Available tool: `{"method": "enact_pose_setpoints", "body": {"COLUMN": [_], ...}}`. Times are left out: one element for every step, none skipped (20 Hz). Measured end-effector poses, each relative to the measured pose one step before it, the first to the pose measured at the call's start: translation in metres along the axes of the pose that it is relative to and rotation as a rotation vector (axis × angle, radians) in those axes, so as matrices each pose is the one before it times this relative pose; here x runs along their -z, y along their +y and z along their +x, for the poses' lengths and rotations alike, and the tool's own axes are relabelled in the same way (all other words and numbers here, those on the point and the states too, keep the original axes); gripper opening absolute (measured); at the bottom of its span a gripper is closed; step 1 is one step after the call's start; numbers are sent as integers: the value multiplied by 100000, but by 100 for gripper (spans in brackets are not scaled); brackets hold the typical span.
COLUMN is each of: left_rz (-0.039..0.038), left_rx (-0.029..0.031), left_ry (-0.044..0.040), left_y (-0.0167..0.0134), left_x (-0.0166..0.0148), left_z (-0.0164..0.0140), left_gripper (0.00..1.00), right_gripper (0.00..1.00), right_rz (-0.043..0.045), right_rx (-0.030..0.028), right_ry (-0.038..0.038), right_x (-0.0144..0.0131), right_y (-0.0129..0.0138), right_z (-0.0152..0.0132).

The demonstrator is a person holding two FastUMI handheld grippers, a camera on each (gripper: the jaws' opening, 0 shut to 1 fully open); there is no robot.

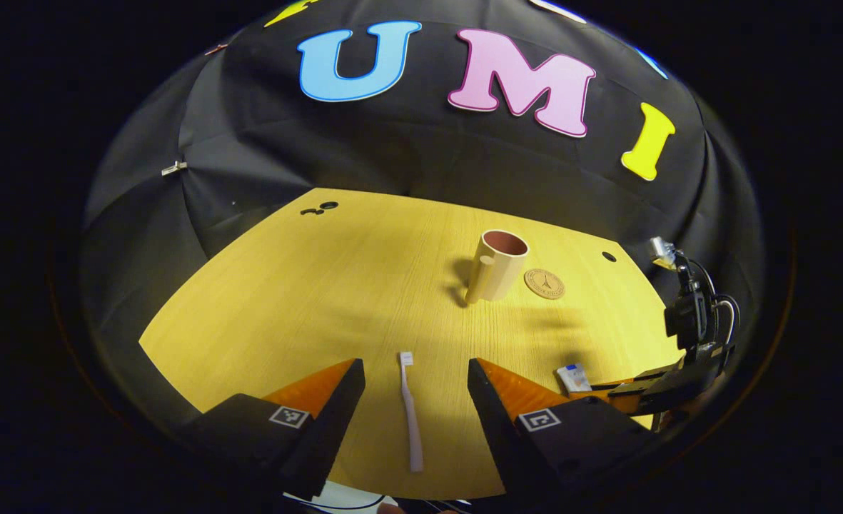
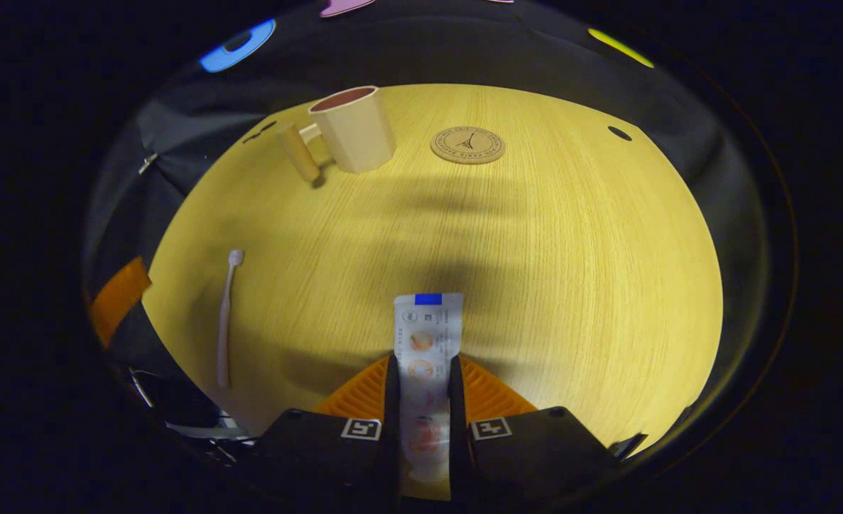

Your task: Put the toothbrush and toothpaste on the desktop into the cup, then pick up the cup and place it on the coaster on the desktop.

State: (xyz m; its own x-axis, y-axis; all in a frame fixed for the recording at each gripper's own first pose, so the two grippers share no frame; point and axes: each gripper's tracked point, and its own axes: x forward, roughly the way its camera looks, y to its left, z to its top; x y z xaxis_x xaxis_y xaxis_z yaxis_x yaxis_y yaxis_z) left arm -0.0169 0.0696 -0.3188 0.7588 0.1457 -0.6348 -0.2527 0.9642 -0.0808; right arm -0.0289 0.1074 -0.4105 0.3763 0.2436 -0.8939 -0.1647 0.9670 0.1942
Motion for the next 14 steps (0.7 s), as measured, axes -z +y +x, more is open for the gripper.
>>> {"method": "enact_pose_setpoints", "body": {"left_rz": [1501,832,941,777,446,-42,-241,-628,-1016,-718,-554,-474,-96,705], "left_rx": [-390,122,97,531,496,736,962,672,-44,-824,-1261,-1449,-1470,-2274], "left_ry": [1278,852,877,815,1002,1098,1401,1485,1933,1674,1999,1644,1625,1924], "left_y": [-65,-195,-213,-264,-294,-284,-468,-206,-100,100,163,276,327,492], "left_x": [449,201,119,258,349,111,404,232,426,221,221,244,425,538], "left_z": [482,330,391,333,304,282,367,426,516,524,516,506,581,597], "left_gripper": [91,90,90,90,90,89,90,90,89,89,89,89,89,88], "right_gripper": [30,30,30,30,30,30,30,30,30,30,30,30,30,30], "right_rz": [1225,1468,1199,776,778,768,773,671,383,-239,-393,-344,-249,-675], "right_rx": [-2925,-2178,-2408,-1373,-1256,-856,-685,-426,-222,-217,-268,-265,-288,-188], "right_ry": [-2672,-2822,-3335,-2771,-2527,-1764,-882,-856,-911,-481,-527,-775,-812,-470], "right_x": [-337,-464,-658,-496,-512,-359,-57,-126,-89,-36,79,16,-8,8], "right_y": [-345,-6,161,-107,-12,-181,-147,-243,-237,-238,-161,-143,1,-197], "right_z": [-547,-546,-709,-734,-788,-626,-759,-587,-636,-495,-486,-399,-298,-376]}}
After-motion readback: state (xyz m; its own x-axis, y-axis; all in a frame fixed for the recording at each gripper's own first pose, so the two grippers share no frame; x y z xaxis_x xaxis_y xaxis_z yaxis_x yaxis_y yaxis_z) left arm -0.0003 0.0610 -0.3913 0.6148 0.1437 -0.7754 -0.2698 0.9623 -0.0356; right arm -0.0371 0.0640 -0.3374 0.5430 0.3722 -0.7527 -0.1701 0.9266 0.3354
